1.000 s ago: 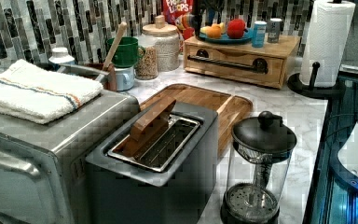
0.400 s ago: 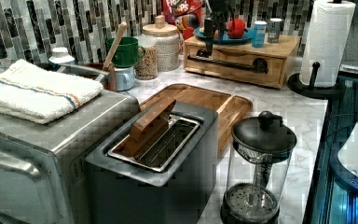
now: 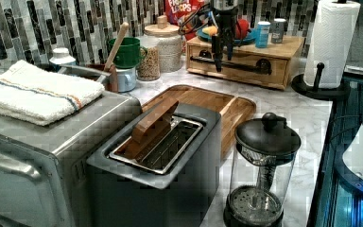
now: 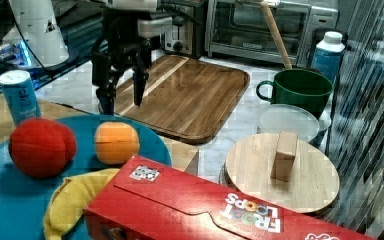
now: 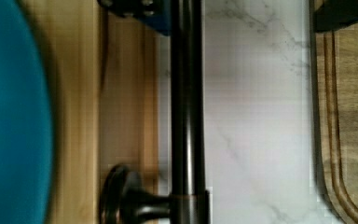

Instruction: Open the drawer.

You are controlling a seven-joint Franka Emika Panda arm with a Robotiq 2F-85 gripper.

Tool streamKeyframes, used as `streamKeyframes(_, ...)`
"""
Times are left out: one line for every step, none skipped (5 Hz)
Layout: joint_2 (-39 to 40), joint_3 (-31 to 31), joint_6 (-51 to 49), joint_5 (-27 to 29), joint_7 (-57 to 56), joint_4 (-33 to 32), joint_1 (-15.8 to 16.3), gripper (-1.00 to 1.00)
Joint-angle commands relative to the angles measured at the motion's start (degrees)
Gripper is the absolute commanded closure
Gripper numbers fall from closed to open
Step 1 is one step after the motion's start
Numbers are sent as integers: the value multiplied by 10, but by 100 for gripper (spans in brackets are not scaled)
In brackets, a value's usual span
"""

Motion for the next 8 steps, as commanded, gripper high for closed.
streamKeyframes(38, -20, 109, -54, 87, 5, 2, -100)
streamKeyframes(39, 0, 39, -17, 60, 28, 0, -100)
streamKeyframes(31, 19, 15, -5, 56, 26, -5, -100)
streamKeyframes(21, 19, 13, -2, 75, 20, 19, -100)
streamKeyframes(25, 43, 16, 20, 50, 26, 21, -100)
streamKeyframes(35, 59, 33, 10, 95, 25, 37, -100)
streamKeyframes(26, 70, 40, -5, 81, 13, 47, -100)
streamKeyframes(16, 84, 47, -12, 87, 0, 62, -100)
